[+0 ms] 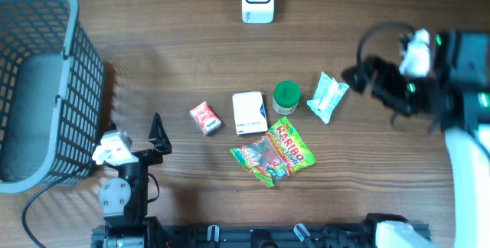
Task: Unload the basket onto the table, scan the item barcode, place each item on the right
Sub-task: 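Reach the right gripper to the green-capped jar and grasp it, then lift the jar past the scanner and set it at the far right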
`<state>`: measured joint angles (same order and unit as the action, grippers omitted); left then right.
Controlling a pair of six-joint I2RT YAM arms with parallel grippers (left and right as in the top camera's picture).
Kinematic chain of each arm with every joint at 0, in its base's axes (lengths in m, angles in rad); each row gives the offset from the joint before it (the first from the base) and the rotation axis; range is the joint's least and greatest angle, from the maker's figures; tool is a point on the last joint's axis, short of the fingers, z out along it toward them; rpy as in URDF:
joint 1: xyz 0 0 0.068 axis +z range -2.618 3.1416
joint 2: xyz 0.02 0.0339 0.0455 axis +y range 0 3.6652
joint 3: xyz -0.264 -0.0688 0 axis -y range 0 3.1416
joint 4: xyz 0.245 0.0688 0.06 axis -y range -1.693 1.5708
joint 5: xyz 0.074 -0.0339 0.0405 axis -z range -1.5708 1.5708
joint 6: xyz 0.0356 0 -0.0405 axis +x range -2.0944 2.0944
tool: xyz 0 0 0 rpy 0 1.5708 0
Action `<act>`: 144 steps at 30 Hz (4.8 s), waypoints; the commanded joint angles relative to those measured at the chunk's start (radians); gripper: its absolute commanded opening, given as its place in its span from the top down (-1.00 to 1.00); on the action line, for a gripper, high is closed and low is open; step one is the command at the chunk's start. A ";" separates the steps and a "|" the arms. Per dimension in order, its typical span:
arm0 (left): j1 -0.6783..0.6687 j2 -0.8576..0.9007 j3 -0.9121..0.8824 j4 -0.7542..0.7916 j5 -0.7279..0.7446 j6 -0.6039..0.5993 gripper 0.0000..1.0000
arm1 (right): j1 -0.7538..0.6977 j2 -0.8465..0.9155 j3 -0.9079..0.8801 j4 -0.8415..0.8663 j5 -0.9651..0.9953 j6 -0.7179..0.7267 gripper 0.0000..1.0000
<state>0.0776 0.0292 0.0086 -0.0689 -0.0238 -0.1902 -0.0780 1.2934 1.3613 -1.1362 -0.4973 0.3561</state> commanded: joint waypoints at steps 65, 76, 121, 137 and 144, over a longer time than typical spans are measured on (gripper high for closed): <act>-0.003 -0.001 -0.003 -0.003 0.012 -0.008 -1.00 | 0.528 0.823 0.411 -0.233 0.122 0.049 -0.26; -0.003 -0.001 -0.003 -0.003 0.012 -0.009 -1.00 | 0.529 0.820 0.419 -0.475 -0.040 -0.117 -0.15; -0.003 0.000 -0.003 -0.003 0.012 -0.008 -1.00 | 0.602 0.932 0.415 1.144 0.882 -0.452 -0.09; -0.003 0.000 -0.003 -0.003 0.012 -0.008 -1.00 | 0.529 1.098 0.415 1.510 0.773 -0.348 -0.13; -0.003 0.000 -0.003 -0.003 0.012 -0.009 -1.00 | 0.529 1.028 0.415 1.476 0.746 -0.322 -0.19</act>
<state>0.0776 0.0292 0.0086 -0.0689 -0.0238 -0.1902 0.4469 2.4016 1.7569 0.3729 0.2859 0.0044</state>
